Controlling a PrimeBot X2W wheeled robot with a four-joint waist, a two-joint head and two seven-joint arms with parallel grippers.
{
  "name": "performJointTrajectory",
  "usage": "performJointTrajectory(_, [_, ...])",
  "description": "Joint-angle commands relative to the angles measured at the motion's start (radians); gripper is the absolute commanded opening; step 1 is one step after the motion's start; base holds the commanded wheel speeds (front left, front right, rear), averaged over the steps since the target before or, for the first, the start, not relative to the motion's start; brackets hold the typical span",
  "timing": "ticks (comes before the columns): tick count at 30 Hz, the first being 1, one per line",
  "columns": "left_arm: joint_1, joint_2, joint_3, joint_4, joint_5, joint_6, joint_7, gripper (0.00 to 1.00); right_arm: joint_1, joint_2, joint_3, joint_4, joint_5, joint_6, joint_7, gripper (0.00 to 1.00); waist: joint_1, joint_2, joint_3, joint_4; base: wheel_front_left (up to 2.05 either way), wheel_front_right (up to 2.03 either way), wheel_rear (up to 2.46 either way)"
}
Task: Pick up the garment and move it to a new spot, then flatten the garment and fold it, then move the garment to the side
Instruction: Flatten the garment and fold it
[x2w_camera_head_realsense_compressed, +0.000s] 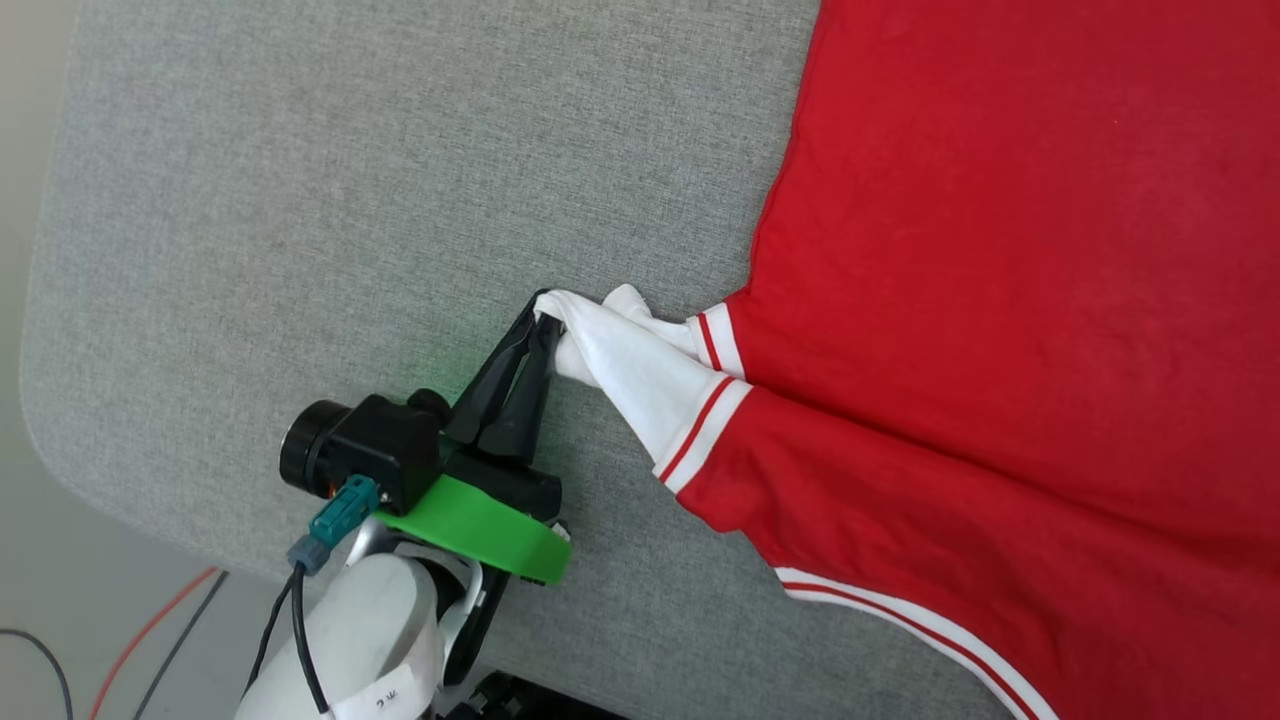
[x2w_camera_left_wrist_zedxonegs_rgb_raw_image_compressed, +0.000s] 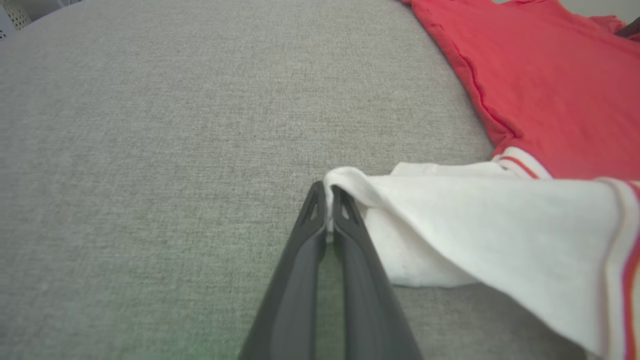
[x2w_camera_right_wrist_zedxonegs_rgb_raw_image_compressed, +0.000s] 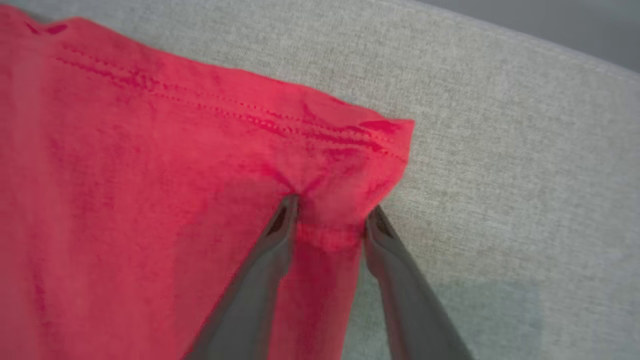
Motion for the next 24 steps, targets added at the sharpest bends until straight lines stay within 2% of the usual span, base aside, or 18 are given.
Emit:
performJointTrajectory(1, [-0.002,-0.005,0.010,0.007,0.013,-0.006,-0.006,0.00,0.082,0.023,0.017,0.031,0.006,-0.001,0.004,0.00,-0.0001,0.0000,-0.018,-0.012,0.00,0.00,0.00])
performJointTrajectory(8, [0.044,-0.005,0.039,0.040,0.021,-0.011,-0.006,0.00,0.055,0.023,0.026,-0.023,0.030,-0.001,-0.131,0.00,-0.0001,0.0000,-0.128,-0.057,0.00,0.00,0.00])
performJointTrajectory(11, [0.075,0.000,0.051,0.056,0.020,-0.007,-0.006,0.00,0.090,-0.011,0.067,-0.057,0.062,-0.001,-0.176,0.00,-0.0001,0.0000,-0.192,-0.082,0.00,0.00,0.00])
performJointTrajectory(18, [0.162,0.024,0.079,0.075,0.006,0.017,-0.005,0.00,0.313,-0.123,0.095,-0.173,0.198,-0.001,-0.279,0.00,-0.0001,0.0000,-0.336,-0.156,0.00,0.00,0.00])
performJointTrajectory(24, [0.234,0.057,0.108,0.058,-0.009,0.053,0.005,0.00,0.571,-0.171,0.061,-0.272,0.263,-0.001,-0.360,0.00,-0.0001,0.0000,-0.404,-0.234,0.00,0.00,0.00])
